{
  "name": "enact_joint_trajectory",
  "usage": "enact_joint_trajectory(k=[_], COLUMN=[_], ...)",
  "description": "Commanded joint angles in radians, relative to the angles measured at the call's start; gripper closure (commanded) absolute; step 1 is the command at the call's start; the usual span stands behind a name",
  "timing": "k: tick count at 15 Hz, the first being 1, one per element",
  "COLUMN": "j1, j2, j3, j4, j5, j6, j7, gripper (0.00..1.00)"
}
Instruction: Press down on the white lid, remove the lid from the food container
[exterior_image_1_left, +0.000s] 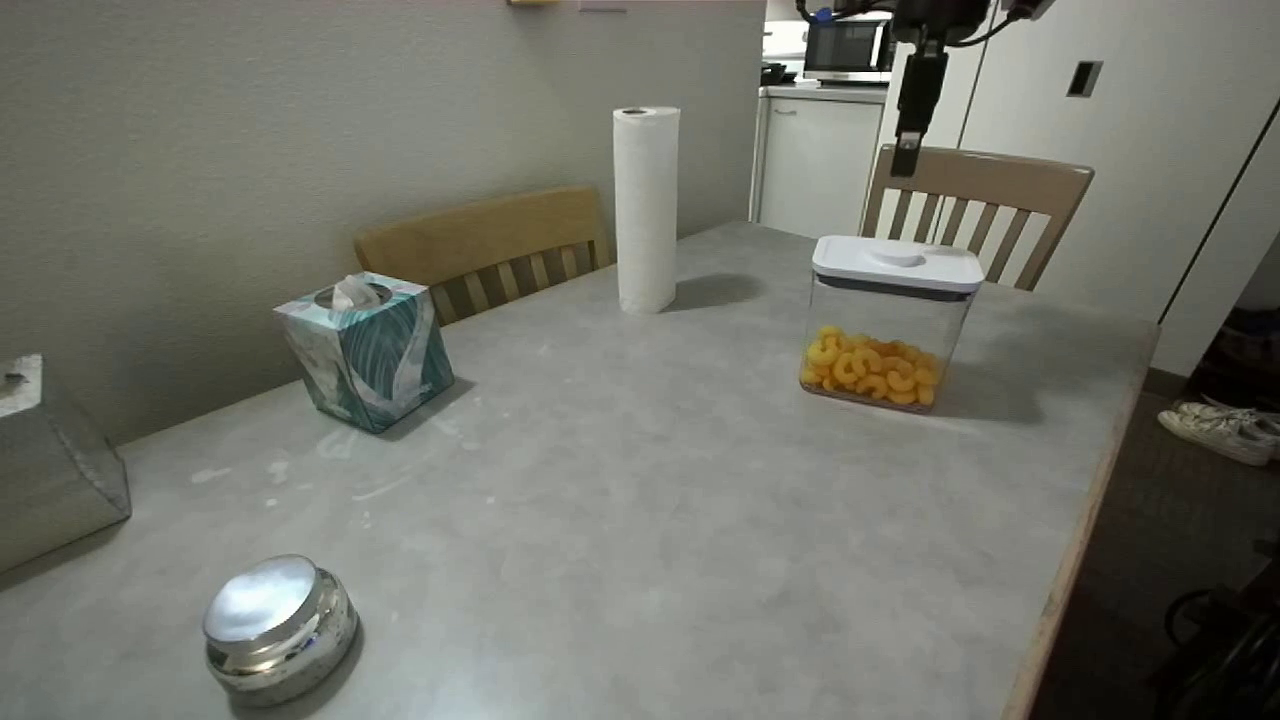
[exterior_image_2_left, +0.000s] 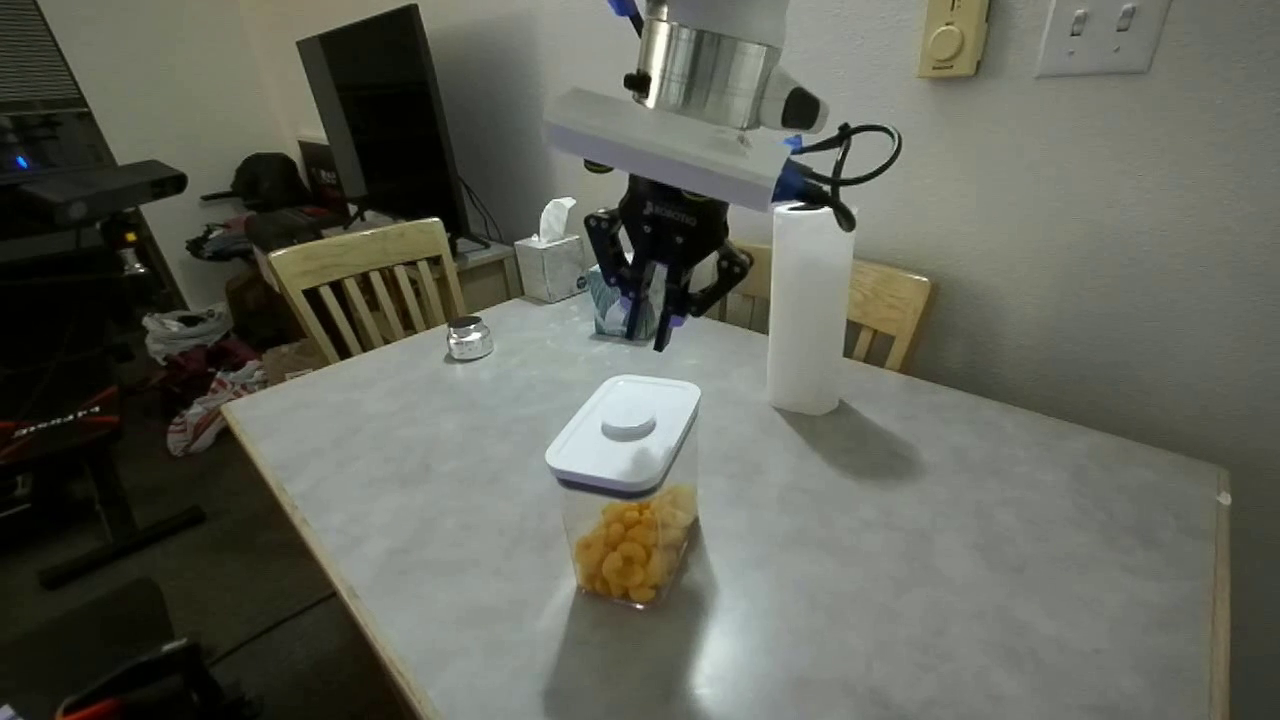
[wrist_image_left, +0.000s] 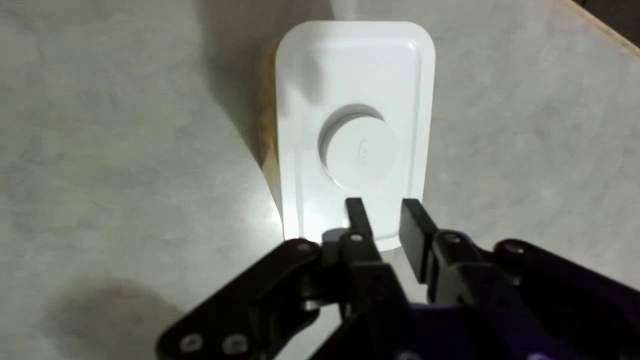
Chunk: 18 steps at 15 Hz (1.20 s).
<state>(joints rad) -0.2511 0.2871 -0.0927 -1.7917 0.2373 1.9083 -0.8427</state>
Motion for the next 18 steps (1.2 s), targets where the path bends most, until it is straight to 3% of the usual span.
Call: enact_joint_trajectory(k=[1,4,7,12,18], j1=[0.008,0.033,0.076,0.103,0.092], j2=[-0.029,-0.011,-0.006,-0.012,0.004], j3=[0.002,0.007,0.002,0.005,0.016], j4=[-0.041,-0.051,-0.086,-0.14,-0.12], j5=[-0.03,-0.075,-0.205,-0.35,-0.321], j6=[0.01,0.032,0.1,0.216,0.218], j7=[-0.016,0.001,0.065,0.193,0.185], gripper=[0.44,0.23,0.03,0.0,0.0])
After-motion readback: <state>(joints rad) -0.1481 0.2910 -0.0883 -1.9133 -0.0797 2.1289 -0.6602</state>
